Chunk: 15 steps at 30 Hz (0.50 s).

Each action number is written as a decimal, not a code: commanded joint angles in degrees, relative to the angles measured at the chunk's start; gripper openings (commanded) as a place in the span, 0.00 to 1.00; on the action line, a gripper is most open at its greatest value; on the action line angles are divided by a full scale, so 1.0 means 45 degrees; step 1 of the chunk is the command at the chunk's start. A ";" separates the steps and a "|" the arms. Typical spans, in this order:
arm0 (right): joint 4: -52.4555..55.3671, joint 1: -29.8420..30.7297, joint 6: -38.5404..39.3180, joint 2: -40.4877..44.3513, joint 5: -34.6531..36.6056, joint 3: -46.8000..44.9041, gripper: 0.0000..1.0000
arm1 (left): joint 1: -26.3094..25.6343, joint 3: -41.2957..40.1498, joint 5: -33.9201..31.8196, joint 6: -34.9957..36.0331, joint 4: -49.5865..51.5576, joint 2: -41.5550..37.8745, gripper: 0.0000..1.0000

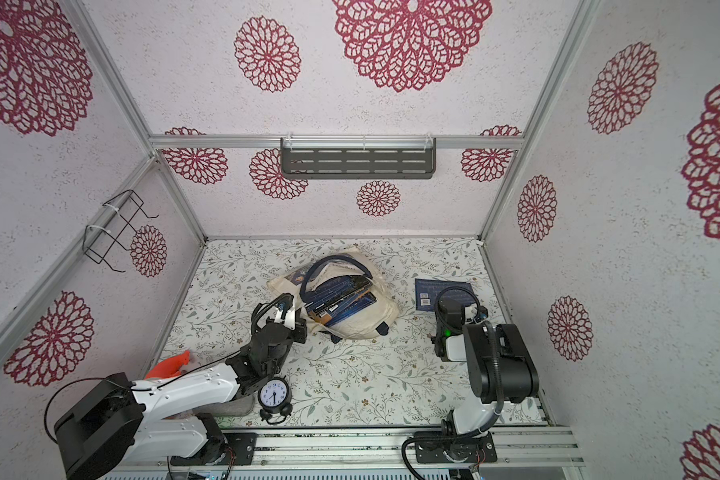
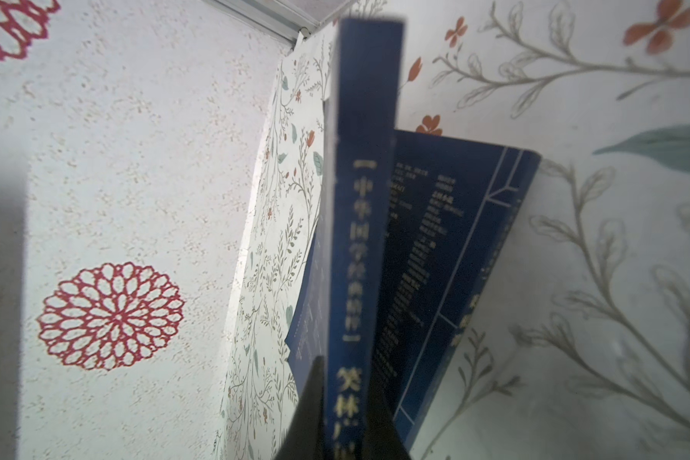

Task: Take out the books from the canvas bag
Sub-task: Place the book on the book.

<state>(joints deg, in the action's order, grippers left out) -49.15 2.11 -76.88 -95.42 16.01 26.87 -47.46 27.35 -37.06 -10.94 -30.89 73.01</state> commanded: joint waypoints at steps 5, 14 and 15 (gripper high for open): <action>0.0330 -0.0244 -0.0022 0.0229 -0.0606 0.0386 0.23 | 0.0077 0.0358 -0.0047 0.0088 -0.0849 -0.0076 0.00; 0.1553 -0.0429 0.0184 0.0085 -0.1895 0.0801 0.48 | 0.0069 0.0433 0.0046 0.0107 -0.0752 -0.0014 0.00; 0.1753 -0.0430 0.0279 0.0134 -0.1953 0.0853 0.50 | 0.0059 0.0441 0.0052 0.0107 -0.0752 -0.0029 0.00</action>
<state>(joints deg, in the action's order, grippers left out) -43.03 0.51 -77.23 -95.79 8.95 28.69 -47.46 27.35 -36.71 -10.72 -30.89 73.14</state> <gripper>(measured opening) 0.488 0.081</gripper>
